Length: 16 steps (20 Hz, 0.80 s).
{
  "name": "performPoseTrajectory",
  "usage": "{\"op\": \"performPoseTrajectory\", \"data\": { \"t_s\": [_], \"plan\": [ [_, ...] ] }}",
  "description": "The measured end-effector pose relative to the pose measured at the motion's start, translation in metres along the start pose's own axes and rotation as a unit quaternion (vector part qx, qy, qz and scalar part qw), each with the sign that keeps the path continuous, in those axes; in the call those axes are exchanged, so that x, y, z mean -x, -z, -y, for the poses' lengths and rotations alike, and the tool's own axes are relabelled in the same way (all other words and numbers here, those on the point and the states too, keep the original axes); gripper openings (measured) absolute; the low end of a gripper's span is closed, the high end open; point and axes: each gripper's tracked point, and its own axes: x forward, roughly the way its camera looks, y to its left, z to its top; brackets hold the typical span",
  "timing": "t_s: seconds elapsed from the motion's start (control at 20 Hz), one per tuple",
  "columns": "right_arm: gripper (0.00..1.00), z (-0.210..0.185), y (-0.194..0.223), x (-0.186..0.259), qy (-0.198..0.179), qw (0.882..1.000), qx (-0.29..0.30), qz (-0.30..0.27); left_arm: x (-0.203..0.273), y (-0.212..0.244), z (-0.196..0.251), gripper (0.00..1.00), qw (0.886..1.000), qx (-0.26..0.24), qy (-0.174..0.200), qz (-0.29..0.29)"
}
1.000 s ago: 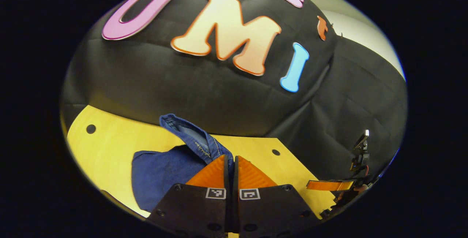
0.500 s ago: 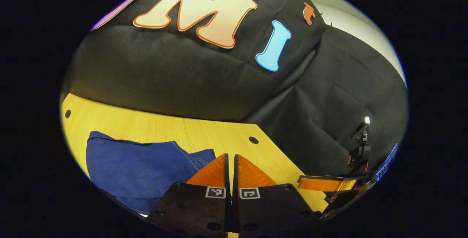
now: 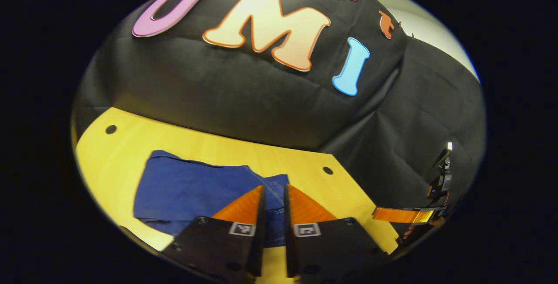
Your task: Grasp the waist and the cuffs of the jeans and fold them to make the two legs overlap; first hold the waist and fold one-third of the jeans toward the cuffs, then hold the cuffs and fold the remaining one-third in the same direction to finish folding.
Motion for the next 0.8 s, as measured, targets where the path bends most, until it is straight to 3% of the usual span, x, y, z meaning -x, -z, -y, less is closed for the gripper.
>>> {"op": "performPoseTrajectory", "data": {
  "t_s": [0.05, 0.1, 0.15, 0.25, 0.35, 0.4, 0.6, 0.8],
  "plan": [
    [0.89, -0.007, 0.003, 0.001, -0.003, 1.0, 0.002, -0.001, 0.016, -0.002, -0.014, 0.22, 1.0, -0.004, -0.022, 0.003],
    [0.98, -0.013, 0.003, 0.005, -0.006, 1.0, 0.006, 0.002, 0.03, -0.004, -0.027, 0.48, 0.999, -0.009, -0.045, 0.007],
    [0.98, -0.02, 0.004, 0.008, -0.009, 1.0, 0.01, 0.005, 0.044, -0.005, -0.04, 0.74, 0.998, -0.016, -0.066, 0.013],
    [0.94, -0.034, 0.008, 0.015, -0.012, 1.0, 0.014, 0.009, 0.072, -0.005, -0.064, 0.75, 0.993, -0.031, -0.109, 0.016],
    [0.98, -0.048, 0.013, 0.026, -0.011, 1.0, 0.018, 0.014, 0.102, 0.005, -0.09, 0.83, 0.987, -0.051, -0.151, 0.001],
    [0.98, -0.054, 0.015, 0.032, -0.008, 1.0, 0.02, 0.02, 0.116, 0.009, -0.1, 0.94, 0.985, -0.059, -0.164, -0.002],
    [0.98, -0.084, 0.027, 0.058, -0.002, 0.999, 0.015, 0.039, 0.152, 0.028, -0.113, 0.97, 0.983, -0.07, -0.17, -0.025],
    [0.98, -0.094, 0.039, 0.076, 0.012, 0.999, 0.02, 0.049, 0.16, 0.048, -0.106, 0.96, 0.987, -0.068, -0.139, -0.044]
  ]
}}
